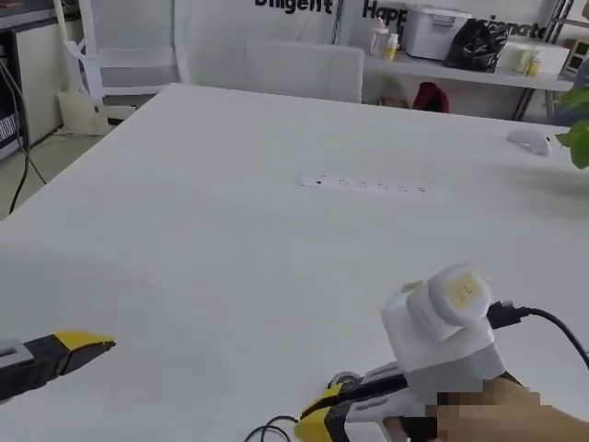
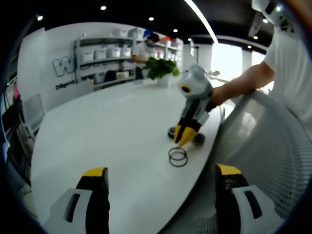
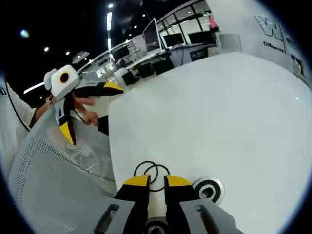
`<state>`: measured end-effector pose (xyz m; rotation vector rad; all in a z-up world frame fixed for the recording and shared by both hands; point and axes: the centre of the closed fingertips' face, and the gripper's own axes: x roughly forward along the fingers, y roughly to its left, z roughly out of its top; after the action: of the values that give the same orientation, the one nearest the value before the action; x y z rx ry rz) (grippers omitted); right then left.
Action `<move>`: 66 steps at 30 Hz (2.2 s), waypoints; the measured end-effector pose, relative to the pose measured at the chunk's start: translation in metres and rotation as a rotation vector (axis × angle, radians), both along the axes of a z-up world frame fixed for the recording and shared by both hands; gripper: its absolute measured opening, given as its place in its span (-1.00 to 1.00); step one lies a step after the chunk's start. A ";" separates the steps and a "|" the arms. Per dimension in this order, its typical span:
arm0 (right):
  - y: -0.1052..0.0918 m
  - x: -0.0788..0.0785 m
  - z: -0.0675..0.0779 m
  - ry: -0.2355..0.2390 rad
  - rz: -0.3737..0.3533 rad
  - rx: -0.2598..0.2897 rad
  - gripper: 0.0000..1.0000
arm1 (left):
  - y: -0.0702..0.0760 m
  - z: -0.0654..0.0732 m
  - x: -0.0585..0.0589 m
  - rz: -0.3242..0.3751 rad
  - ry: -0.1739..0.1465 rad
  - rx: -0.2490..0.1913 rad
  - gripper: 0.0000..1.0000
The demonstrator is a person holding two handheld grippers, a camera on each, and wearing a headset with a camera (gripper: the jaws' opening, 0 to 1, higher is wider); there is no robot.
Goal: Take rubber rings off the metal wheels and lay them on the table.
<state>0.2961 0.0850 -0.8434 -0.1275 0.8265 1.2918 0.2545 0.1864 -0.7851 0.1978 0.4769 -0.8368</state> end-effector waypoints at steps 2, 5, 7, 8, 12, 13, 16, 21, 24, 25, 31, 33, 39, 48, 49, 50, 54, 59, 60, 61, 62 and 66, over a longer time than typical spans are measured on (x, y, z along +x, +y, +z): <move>0.000 0.003 0.008 0.001 -0.012 0.020 -0.80 | 0.000 0.001 0.000 0.002 0.001 -0.008 0.83; 0.002 0.011 0.024 -0.033 -0.035 0.078 -0.79 | 0.001 0.001 0.000 0.004 -0.001 -0.011 0.81; 0.002 0.015 0.035 -0.035 -0.051 0.122 -0.79 | 0.001 0.002 0.000 0.003 -0.001 -0.014 0.80; 0.002 0.017 0.039 -0.036 -0.060 0.138 -0.78 | 0.001 0.002 0.000 0.003 -0.003 -0.016 0.79; -0.005 0.033 0.057 -0.069 -0.112 0.185 -0.73 | 0.005 0.006 0.003 0.016 -0.022 -0.019 0.81; -0.009 0.037 0.061 -0.079 -0.131 0.196 -0.74 | 0.007 0.007 0.004 0.020 -0.021 -0.020 0.81; -0.020 0.047 0.070 -0.104 -0.161 0.209 -0.72 | 0.012 0.011 0.006 0.029 -0.023 -0.014 0.81; -0.042 0.059 0.078 -0.130 -0.204 0.228 -0.70 | 0.020 0.016 0.005 0.030 -0.011 0.000 0.83; -0.053 0.065 0.082 -0.137 -0.235 0.246 -0.68 | 0.023 0.019 0.004 0.033 -0.016 0.011 0.84; -0.056 0.067 0.083 -0.140 -0.245 0.249 -0.67 | 0.023 0.020 0.003 0.031 -0.016 0.014 0.85; -0.073 0.072 0.069 -0.125 -0.279 0.219 -0.64 | 0.022 0.023 0.001 0.004 -0.008 0.042 0.81; -0.073 0.069 0.061 -0.097 -0.282 0.206 -0.64 | 0.021 0.024 0.003 -0.001 -0.008 0.053 0.81; -0.075 0.062 0.038 -0.070 -0.250 0.134 -0.63 | 0.012 0.039 0.019 -0.038 -0.058 0.071 0.80; -0.080 0.057 0.027 -0.049 -0.237 0.103 -0.62 | -0.018 0.067 0.050 -0.132 -0.146 0.095 0.80; -0.081 0.057 0.026 -0.049 -0.235 0.100 -0.61 | -0.022 0.069 0.052 -0.146 -0.156 0.093 0.80; -0.081 0.057 0.025 -0.051 -0.233 0.096 -0.60 | -0.029 0.072 0.054 -0.164 -0.164 0.086 0.79; -0.082 0.056 0.019 -0.048 -0.217 0.096 -0.58 | -0.049 0.075 0.062 -0.215 -0.178 0.078 0.78; -0.077 0.048 0.008 -0.034 -0.169 0.071 -0.56 | -0.081 0.080 0.071 -0.300 -0.224 0.092 0.74; -0.076 0.046 0.005 -0.037 -0.155 0.061 -0.56 | -0.086 0.081 0.073 -0.315 -0.235 0.090 0.70; -0.075 0.044 0.004 -0.034 -0.146 0.057 -0.56 | -0.093 0.082 0.076 -0.331 -0.245 0.087 0.67; -0.074 0.044 0.002 -0.030 -0.143 0.056 -0.56 | -0.097 0.082 0.078 -0.339 -0.247 0.080 0.65; -0.072 0.042 -0.004 -0.036 -0.120 0.042 -0.56 | -0.117 0.076 0.088 -0.376 -0.241 0.073 0.60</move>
<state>0.3377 0.0127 -0.8476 -0.0664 0.7642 1.1901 0.3424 0.0697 -0.7087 0.4597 0.2446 -1.1466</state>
